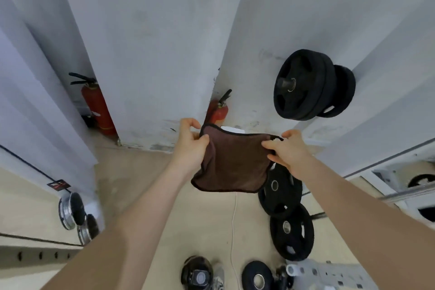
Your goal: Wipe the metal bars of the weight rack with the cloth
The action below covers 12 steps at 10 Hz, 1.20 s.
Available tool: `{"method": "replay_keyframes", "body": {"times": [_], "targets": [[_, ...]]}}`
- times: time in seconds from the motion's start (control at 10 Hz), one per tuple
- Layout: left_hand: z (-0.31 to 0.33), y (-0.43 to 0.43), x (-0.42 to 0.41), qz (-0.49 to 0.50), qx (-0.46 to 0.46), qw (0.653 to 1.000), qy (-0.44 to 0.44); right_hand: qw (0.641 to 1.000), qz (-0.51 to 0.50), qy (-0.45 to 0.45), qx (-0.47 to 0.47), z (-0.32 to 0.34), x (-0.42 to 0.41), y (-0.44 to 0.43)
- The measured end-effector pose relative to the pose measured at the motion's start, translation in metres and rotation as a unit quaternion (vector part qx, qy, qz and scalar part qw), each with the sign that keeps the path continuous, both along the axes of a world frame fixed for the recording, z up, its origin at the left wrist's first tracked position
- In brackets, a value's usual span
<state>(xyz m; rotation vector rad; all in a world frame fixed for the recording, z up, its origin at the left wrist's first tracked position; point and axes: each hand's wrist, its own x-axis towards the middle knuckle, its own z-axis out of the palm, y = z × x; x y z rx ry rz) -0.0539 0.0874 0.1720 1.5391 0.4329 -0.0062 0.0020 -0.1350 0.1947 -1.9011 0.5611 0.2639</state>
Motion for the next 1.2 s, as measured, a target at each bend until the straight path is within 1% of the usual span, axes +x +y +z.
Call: {"method": "replay_keyframes", "body": {"times": [0.1,0.2,0.3,0.4,0.5,0.6,0.7,0.8,0.9,1.0,1.1,1.2], "targets": [[-0.040,-0.014,0.030,-0.021,0.069,0.997,-0.007,1.000,-0.017,0.013,0.018,-0.035,0.028,-0.008],[-0.075,-0.025,0.056,-0.029,0.112,0.993,0.003,0.999,-0.032,0.002,-0.016,-0.061,0.052,-0.014],[-0.103,-0.032,0.083,-0.035,0.141,0.989,0.017,0.999,-0.032,-0.027,-0.026,-0.083,0.074,-0.020],[-0.125,-0.036,0.109,-0.061,0.203,0.977,0.008,0.997,-0.040,-0.060,-0.038,-0.098,0.095,-0.026],[-0.140,-0.040,0.135,-0.084,0.228,0.970,-0.009,0.994,0.010,-0.083,-0.067,-0.108,0.113,-0.024],[-0.160,-0.041,0.156,-0.127,0.311,0.942,0.028,0.983,0.120,-0.069,-0.117,-0.124,0.126,-0.016],[-0.179,-0.053,0.148,-0.157,0.445,0.881,0.015,0.959,0.246,-0.014,-0.142,-0.148,0.123,-0.002],[-0.195,-0.078,0.127,-0.226,0.528,0.818,-0.020,0.909,0.368,0.043,-0.189,-0.171,0.111,0.007],[-0.197,-0.084,0.132,-0.216,0.491,0.842,0.062,0.862,0.428,0.050,-0.269,-0.179,0.111,0.007],[-0.188,-0.078,0.144,-0.173,0.376,0.898,0.149,0.860,0.421,0.070,-0.281,-0.178,0.114,0.006],[-0.169,-0.074,0.140,-0.120,0.301,0.936,0.140,0.880,0.398,0.065,-0.253,-0.166,0.105,0.005],[-0.145,-0.071,0.118,-0.088,0.270,0.957,0.059,0.885,0.395,0.075,-0.235,-0.148,0.091,-0.001]]}}
